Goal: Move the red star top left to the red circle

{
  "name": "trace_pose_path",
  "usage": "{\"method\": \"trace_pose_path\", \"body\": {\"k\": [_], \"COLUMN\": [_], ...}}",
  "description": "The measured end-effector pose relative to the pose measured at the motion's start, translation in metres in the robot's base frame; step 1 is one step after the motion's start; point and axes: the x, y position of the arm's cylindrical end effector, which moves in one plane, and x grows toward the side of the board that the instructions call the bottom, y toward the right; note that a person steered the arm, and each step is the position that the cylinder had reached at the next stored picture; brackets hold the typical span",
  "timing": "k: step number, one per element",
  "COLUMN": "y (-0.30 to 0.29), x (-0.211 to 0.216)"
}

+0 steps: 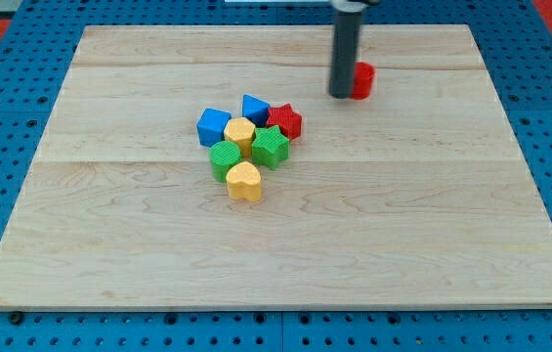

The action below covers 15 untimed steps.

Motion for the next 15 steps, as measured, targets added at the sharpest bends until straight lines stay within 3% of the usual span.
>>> {"method": "trace_pose_path", "body": {"k": [1, 2, 3, 4, 6, 7, 8, 10, 11, 13, 14, 15], "y": [-0.013, -0.015, -0.05, -0.126, -0.094, -0.122, -0.187, -0.201, -0.253, -0.24, -0.253, -0.227], "x": [0.003, 0.042, 0.057, 0.077, 0.117, 0.103, 0.102, 0.082, 0.08, 0.056, 0.07, 0.077]}}
